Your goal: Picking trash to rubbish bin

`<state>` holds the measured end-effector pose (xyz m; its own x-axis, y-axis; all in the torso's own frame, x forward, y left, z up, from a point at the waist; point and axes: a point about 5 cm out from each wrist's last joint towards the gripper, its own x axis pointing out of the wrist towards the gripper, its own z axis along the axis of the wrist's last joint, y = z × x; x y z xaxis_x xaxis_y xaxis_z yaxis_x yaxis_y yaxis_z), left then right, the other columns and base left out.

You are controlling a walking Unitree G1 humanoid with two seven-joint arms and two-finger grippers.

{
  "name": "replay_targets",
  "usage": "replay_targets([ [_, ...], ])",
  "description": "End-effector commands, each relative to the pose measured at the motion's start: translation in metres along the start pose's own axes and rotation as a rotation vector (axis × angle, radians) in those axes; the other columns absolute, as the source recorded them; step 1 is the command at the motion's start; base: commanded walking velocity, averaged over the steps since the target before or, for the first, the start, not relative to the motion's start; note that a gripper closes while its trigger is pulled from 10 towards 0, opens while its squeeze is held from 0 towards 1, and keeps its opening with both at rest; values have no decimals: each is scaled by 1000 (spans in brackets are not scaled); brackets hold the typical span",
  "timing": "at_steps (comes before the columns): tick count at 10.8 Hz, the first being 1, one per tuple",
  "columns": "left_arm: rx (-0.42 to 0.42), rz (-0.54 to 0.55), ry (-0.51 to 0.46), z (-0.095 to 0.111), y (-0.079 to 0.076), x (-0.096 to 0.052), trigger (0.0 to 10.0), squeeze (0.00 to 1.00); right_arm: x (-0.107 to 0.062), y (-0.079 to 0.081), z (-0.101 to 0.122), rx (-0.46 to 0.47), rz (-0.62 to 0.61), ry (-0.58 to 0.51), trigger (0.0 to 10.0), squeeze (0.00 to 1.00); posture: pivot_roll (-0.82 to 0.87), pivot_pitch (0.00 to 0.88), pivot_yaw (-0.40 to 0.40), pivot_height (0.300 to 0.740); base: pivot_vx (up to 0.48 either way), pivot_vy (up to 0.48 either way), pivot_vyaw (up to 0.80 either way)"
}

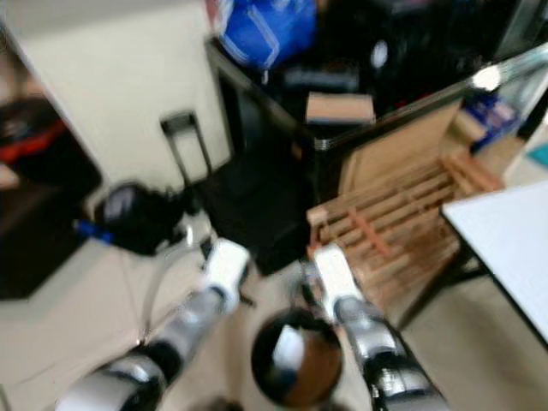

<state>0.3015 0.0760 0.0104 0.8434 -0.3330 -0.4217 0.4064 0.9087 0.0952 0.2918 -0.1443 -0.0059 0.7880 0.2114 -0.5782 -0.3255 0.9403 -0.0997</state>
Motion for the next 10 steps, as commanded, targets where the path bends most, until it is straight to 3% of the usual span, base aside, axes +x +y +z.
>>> replay_targets([
  [1, 11, 4, 11, -3, 5, -1, 10000, 0, 0, 2, -1, 19, 1, 1, 10000, 0, -104, 99, 57, 740, 0, 0, 0],
  [10, -1, -18, 18, -9, -2, -3, 10000, 0, -2, 7, -8, 11, 20, 8, 10000, 0, -91, 127, 40, 740, 0, 0, 0],
])
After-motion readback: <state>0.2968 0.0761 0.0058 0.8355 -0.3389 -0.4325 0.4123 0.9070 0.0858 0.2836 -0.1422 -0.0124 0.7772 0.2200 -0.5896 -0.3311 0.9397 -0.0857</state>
